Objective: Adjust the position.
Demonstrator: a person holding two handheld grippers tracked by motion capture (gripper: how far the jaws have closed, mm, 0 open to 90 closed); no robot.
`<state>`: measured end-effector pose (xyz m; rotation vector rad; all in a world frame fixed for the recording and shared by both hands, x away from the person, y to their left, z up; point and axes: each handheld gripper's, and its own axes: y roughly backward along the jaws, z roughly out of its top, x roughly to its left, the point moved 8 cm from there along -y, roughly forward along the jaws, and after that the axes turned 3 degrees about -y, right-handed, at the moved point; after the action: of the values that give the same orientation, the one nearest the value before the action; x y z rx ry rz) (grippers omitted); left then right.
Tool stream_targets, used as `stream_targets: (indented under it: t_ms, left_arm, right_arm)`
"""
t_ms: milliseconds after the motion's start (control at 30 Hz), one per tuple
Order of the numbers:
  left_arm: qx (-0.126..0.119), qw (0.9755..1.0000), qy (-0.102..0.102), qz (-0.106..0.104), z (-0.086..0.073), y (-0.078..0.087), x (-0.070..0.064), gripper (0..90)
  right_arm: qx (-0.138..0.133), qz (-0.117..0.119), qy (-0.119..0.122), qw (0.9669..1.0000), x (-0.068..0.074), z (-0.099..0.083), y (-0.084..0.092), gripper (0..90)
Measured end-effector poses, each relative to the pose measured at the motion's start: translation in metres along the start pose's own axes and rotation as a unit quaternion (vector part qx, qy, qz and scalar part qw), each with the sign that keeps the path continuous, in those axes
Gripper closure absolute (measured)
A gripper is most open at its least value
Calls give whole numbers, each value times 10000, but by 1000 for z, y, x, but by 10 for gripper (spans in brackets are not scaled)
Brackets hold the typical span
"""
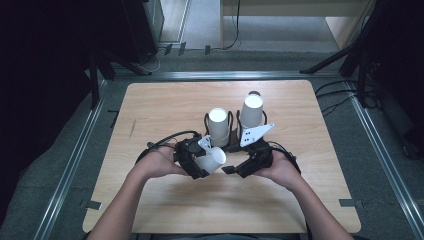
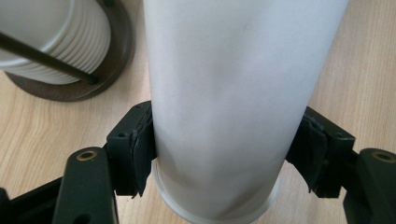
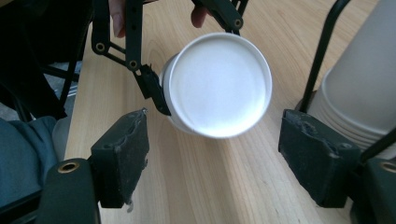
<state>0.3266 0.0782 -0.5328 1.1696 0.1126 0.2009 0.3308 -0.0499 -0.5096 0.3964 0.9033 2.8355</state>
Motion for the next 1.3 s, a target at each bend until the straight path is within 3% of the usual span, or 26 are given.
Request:
stream_targets:
  t_ms: [267, 467, 1033, 1133, 1200, 1300]
  left_arm:
    - [-148, 9996, -162, -192, 11, -4, -8, 294]
    - [-136, 9991, -277, -290, 15, -7, -12, 292]
    - [-218, 9986, -312, -378, 16, -5, -15, 282]
    - [-458, 9980, -310, -318, 17, -2, -15, 246]
    - [-609, 9976, -185, -261, 19, 1, -13, 140]
    - [-833, 9964, -41, -119, 20, 6, -8, 69]
  right_arm:
    - [80, 103, 42, 9999, 4, 3, -11, 248]
    - [216, 182, 102, 9995, 8, 1, -16, 310]
    - [322, 232, 168, 9991, 11, 2, -16, 344]
    - [285, 225, 200, 9991, 11, 3, -13, 344]
    - [236, 162, 220, 9993, 9, 4, -11, 344]
    - [119, 134, 160, 9997, 6, 5, -5, 342]
